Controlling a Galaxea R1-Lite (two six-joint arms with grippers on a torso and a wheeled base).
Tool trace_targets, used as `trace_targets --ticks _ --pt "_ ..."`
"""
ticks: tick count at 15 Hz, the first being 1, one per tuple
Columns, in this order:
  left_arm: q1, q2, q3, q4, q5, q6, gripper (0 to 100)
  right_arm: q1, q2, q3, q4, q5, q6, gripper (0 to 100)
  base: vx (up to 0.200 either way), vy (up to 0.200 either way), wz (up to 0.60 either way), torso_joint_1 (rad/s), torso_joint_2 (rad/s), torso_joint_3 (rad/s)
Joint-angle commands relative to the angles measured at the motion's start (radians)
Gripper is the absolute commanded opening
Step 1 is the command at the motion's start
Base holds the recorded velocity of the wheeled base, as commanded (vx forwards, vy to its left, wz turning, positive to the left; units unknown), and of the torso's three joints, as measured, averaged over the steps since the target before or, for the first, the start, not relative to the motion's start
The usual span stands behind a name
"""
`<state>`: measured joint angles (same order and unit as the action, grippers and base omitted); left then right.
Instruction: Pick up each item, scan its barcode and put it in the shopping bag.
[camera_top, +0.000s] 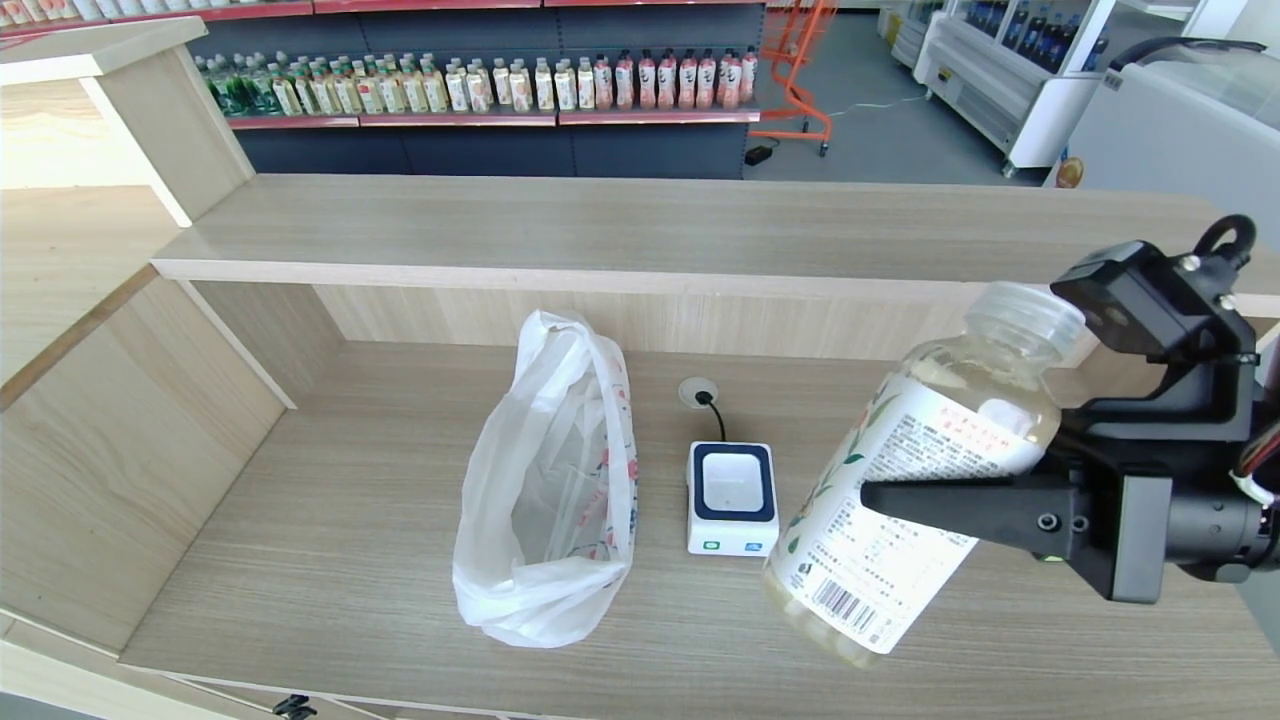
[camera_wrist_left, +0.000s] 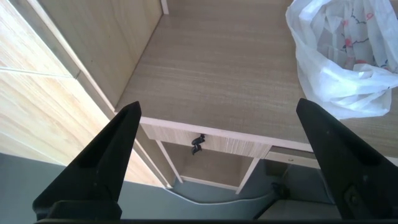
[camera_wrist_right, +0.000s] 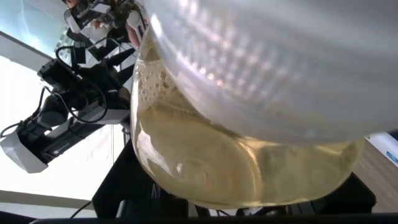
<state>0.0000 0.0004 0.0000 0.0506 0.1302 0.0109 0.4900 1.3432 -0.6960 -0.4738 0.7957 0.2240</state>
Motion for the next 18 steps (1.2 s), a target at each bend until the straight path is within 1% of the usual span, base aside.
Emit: trace_targets --ticks 1,11,13,14,15,17,18 --pt "0.000 0.000 0.000 0.000 0.000 0.000 100 0.004 0.011 0.000 -0.002 0.000 0.000 0 0.000 0.000 0.00 0.000 0.00 0.000" --pt "0.000 0.000 0.000 0.000 0.000 0.000 100 0.015 0.021 0.000 -0.002 -0.004 -0.014 0 0.000 0.000 0.00 0.000 0.00 0.000" --pt "0.000 0.000 0.000 0.000 0.000 0.000 100 -0.010 0.010 0.006 -0.008 -0.038 -0.127 0 0.000 0.000 0.00 0.000 0.00 0.000" --pt "0.000 0.000 0.000 0.000 0.000 0.000 100 -0.037 0.011 0.010 -0.019 -0.090 -0.229 0 0.000 0.000 0.00 0.000 0.00 0.000" --pt "0.000 0.001 0.000 0.000 0.000 0.000 100 -0.056 0.016 0.013 -0.020 -0.113 -0.292 0 0.000 0.000 0.00 0.000 0.00 0.000" --pt "0.000 0.000 0.000 0.000 0.002 0.000 100 -0.131 0.008 0.024 -0.025 -0.153 -0.456 0 0.000 0.000 0.00 0.000 0.00 0.000" --pt "0.000 0.000 0.000 0.000 0.000 0.000 100 -0.154 0.010 0.027 -0.025 -0.219 -0.522 0 0.000 0.000 0.00 0.000 0.00 0.000"
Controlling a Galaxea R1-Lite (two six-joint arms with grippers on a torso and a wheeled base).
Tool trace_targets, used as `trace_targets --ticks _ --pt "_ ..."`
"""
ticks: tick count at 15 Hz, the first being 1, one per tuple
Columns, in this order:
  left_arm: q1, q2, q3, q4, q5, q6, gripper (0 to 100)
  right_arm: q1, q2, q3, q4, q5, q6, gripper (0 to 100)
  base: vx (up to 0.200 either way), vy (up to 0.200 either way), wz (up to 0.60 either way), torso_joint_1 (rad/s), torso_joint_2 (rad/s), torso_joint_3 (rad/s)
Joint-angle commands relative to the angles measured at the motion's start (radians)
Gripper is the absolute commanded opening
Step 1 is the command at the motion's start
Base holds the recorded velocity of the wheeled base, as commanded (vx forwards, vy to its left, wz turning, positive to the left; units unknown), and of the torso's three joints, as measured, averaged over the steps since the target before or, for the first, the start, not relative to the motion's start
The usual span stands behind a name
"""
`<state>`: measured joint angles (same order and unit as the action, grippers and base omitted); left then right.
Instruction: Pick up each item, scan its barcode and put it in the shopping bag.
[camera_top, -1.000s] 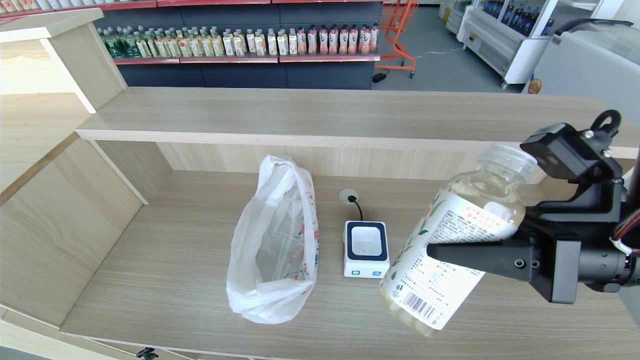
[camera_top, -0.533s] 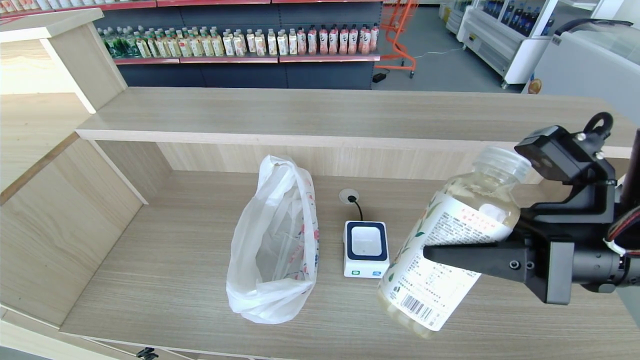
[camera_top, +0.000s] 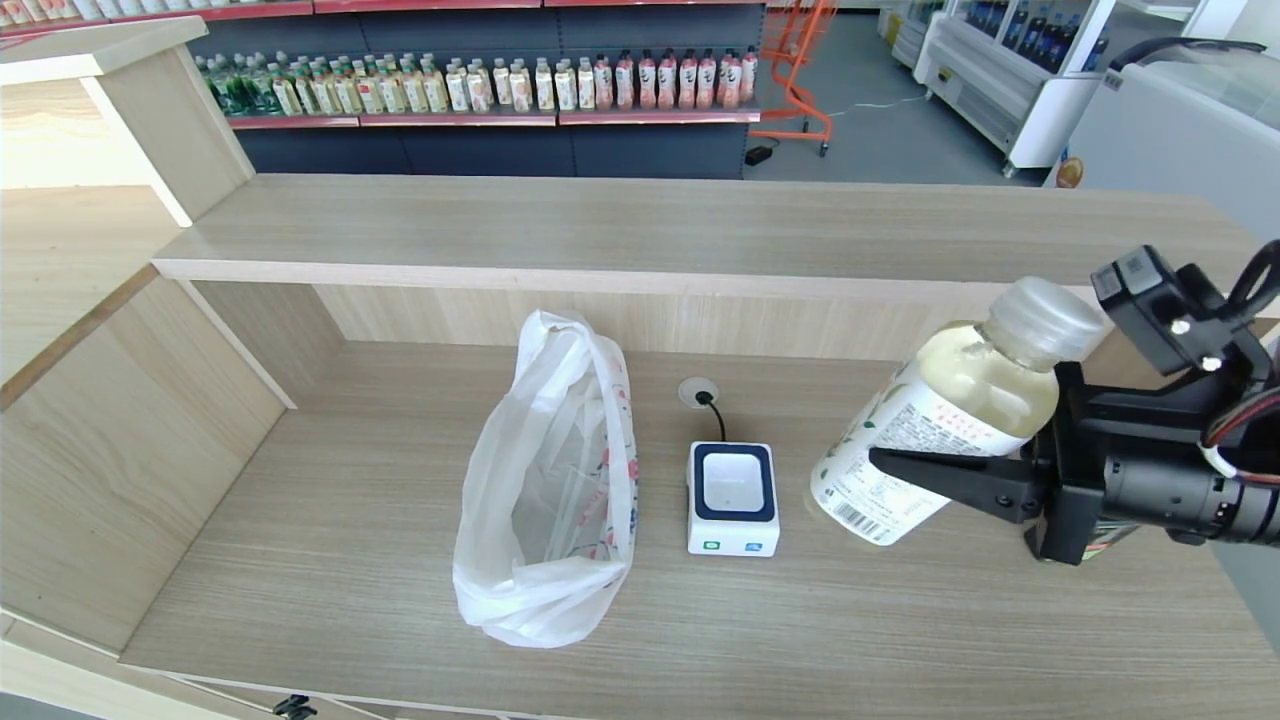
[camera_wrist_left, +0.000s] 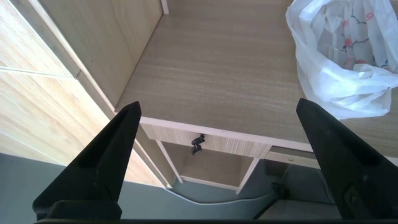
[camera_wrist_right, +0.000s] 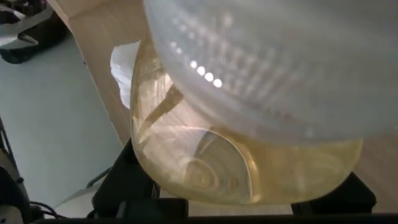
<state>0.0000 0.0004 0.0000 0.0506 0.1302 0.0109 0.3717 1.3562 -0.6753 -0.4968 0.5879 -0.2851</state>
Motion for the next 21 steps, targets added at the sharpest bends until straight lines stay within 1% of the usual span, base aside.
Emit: trace_targets --ticks 1,2,3,4,6,8,12,15,18,20,21 --pt "0.000 0.001 0.000 0.000 0.000 0.000 100 -0.045 0.001 0.007 -0.002 -0.076 -0.083 0 0.000 0.000 0.00 0.000 0.00 0.000" --pt "0.000 0.001 0.000 0.000 0.000 0.000 100 -0.057 0.004 0.014 -0.002 -0.115 -0.146 0 0.000 0.000 0.00 0.000 0.00 0.000" --pt "0.000 0.001 0.000 0.000 0.000 0.000 100 -0.057 0.004 0.014 -0.002 -0.115 -0.146 0 0.000 0.000 0.00 0.000 0.00 0.000" --pt "0.000 0.000 0.000 0.000 0.000 0.000 100 -0.068 -0.003 0.049 -0.002 -0.155 -0.172 0 0.000 0.000 0.00 0.000 0.00 0.000" --pt "0.000 0.000 0.000 0.000 0.000 0.000 100 -0.068 -0.009 0.106 -0.019 -0.161 -0.172 0 0.000 0.000 0.00 0.000 0.00 0.000" --pt "0.000 0.001 0.000 0.000 0.000 0.000 100 -0.071 -0.008 0.145 -0.063 -0.160 -0.169 0 0.000 0.000 0.00 0.000 0.00 0.000" --pt "0.000 0.001 0.000 0.000 0.000 0.000 100 -0.080 0.004 0.148 -0.077 -0.157 -0.167 0 0.000 0.000 0.00 0.000 0.00 0.000" --pt "0.000 0.001 0.000 0.000 0.000 0.000 100 -0.080 0.009 0.146 -0.077 -0.157 -0.164 0 -0.200 0.000 0.00 0.004 0.00 0.001" --pt "0.000 0.001 0.000 0.000 0.000 0.000 100 -0.082 0.024 0.140 -0.077 -0.157 -0.163 0 0.000 0.000 0.00 0.000 0.00 0.000" --pt "0.000 0.000 0.000 0.000 0.000 0.003 100 -0.099 0.049 0.137 -0.086 -0.155 -0.164 0 0.000 0.000 0.00 0.000 0.00 0.000" --pt "0.000 0.001 0.000 0.000 0.000 0.000 100 -0.105 0.083 0.125 -0.117 -0.154 -0.163 0 0.000 0.200 0.00 0.012 0.01 0.002"
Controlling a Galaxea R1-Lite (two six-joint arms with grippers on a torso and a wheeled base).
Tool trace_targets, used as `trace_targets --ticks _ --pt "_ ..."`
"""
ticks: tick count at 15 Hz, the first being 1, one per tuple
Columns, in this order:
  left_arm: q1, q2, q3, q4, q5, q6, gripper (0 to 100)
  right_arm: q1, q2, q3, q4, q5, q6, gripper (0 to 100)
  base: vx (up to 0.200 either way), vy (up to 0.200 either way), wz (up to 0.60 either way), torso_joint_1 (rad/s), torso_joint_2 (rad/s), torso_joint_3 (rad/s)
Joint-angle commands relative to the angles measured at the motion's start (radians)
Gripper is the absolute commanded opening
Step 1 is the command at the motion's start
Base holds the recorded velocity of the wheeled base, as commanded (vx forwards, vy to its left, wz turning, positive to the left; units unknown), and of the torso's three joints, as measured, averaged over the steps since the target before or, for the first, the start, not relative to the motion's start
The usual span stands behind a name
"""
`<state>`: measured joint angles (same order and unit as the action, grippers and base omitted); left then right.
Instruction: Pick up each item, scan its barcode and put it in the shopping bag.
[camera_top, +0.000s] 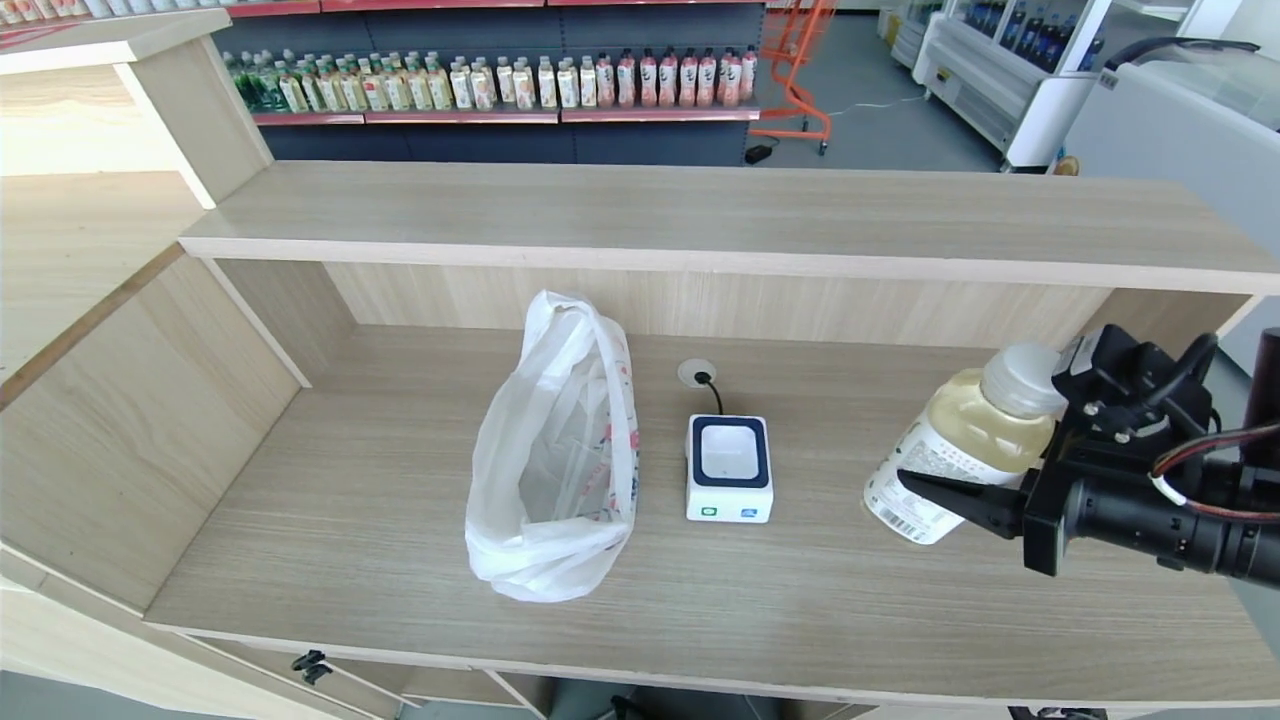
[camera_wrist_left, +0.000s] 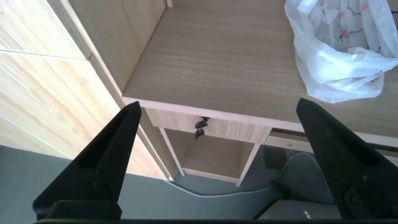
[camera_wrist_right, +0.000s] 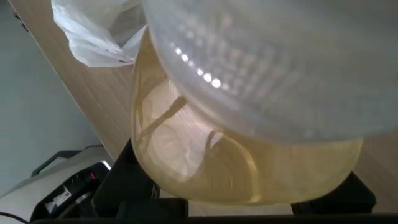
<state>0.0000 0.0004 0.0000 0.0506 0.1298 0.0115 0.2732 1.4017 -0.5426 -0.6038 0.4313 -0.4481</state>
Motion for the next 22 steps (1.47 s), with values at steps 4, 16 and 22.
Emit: trace_targets --ticks 4,16,22 --pt "0.000 0.001 0.000 0.000 0.001 -0.001 100 -0.014 0.146 -0.094 -0.048 0.003 -0.003 0 0.000 0.200 0.00 0.011 0.01 0.002" --pt "0.000 0.000 0.000 0.000 0.001 -0.001 100 -0.083 0.525 -0.267 -0.234 0.265 -0.434 0 0.000 0.033 0.00 -0.001 0.00 0.001" --pt "0.000 0.000 0.000 0.000 0.001 -0.001 100 -0.135 0.720 -0.455 -0.238 0.483 -0.633 0 0.000 0.000 0.00 0.000 0.00 0.000"
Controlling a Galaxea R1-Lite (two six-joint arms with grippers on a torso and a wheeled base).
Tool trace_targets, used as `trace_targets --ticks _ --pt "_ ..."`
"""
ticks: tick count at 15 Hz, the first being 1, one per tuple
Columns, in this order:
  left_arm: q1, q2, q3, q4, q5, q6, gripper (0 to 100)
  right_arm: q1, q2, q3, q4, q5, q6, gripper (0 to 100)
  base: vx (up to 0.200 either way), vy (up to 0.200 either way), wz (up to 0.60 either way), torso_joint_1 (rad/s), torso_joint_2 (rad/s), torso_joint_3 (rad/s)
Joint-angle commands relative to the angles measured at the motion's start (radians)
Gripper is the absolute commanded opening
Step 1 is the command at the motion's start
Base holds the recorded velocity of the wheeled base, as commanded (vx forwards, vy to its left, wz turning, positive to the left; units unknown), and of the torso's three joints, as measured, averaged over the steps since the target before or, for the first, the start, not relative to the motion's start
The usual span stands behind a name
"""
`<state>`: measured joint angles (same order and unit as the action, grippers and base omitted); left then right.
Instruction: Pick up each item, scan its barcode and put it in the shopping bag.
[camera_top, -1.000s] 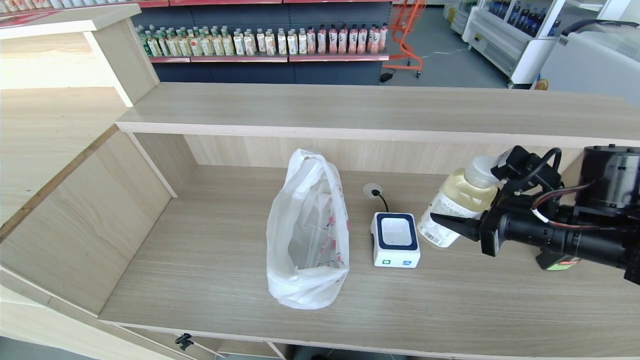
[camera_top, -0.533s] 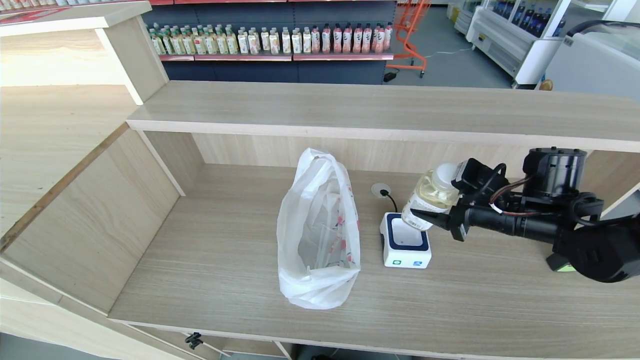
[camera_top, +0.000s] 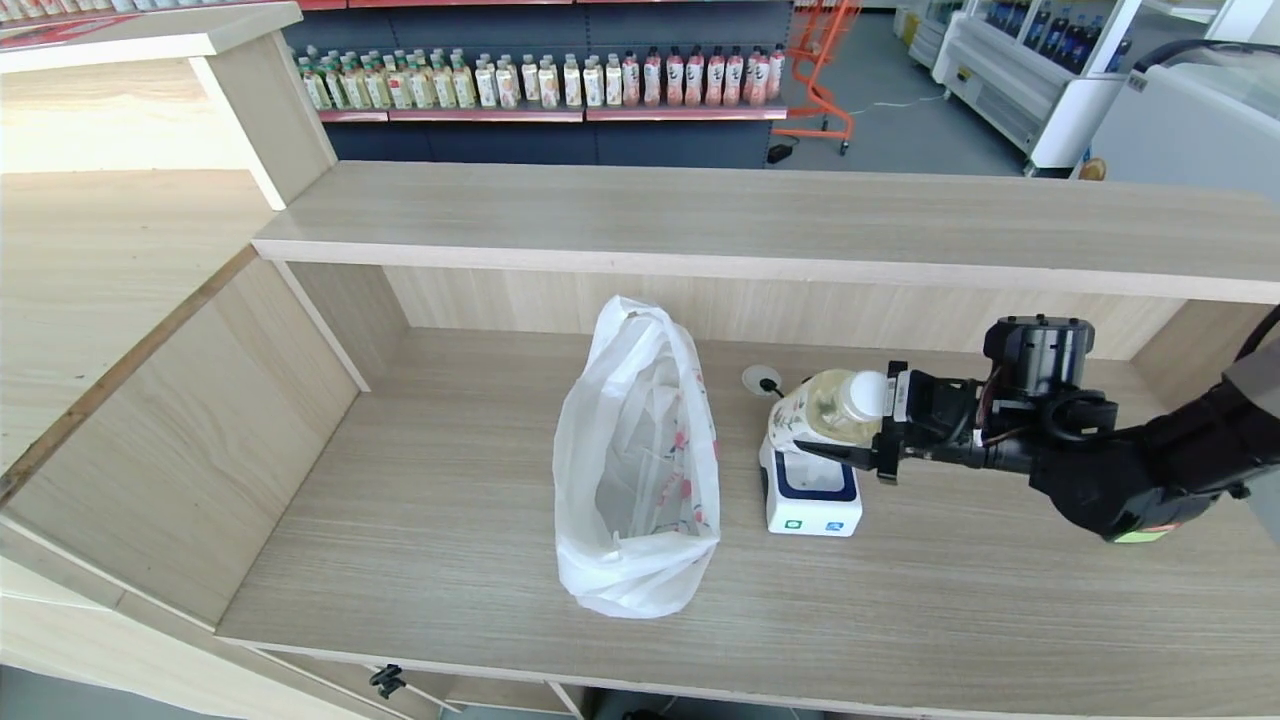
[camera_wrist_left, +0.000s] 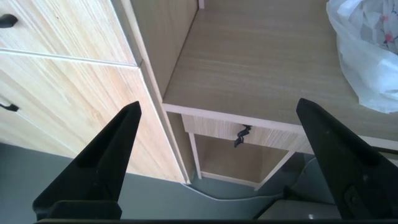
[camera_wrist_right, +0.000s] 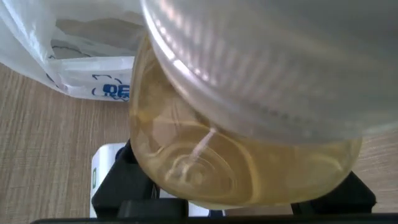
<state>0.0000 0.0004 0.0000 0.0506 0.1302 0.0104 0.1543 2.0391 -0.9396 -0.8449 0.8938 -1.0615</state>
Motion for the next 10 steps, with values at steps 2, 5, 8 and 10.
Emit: trace_targets --ticks 2,5,8,10 --pt "0.000 0.000 0.000 0.000 0.000 0.000 100 -0.015 0.124 -0.100 0.003 0.042 -0.022 0 0.000 0.000 0.00 0.000 0.00 0.000" --pt "0.000 0.000 0.000 0.000 0.000 0.000 100 -0.010 0.139 -0.120 0.003 0.047 -0.032 0 0.000 0.000 0.00 0.000 0.00 0.000" --pt "0.000 0.000 0.000 0.000 0.000 0.000 100 -0.009 0.122 -0.113 0.004 0.047 -0.037 0 0.000 0.000 0.00 0.000 0.00 0.000" --pt "0.000 0.000 0.000 0.000 0.000 0.000 100 -0.009 0.092 -0.102 0.007 0.047 -0.037 0 0.000 0.000 0.00 0.000 0.00 0.000"
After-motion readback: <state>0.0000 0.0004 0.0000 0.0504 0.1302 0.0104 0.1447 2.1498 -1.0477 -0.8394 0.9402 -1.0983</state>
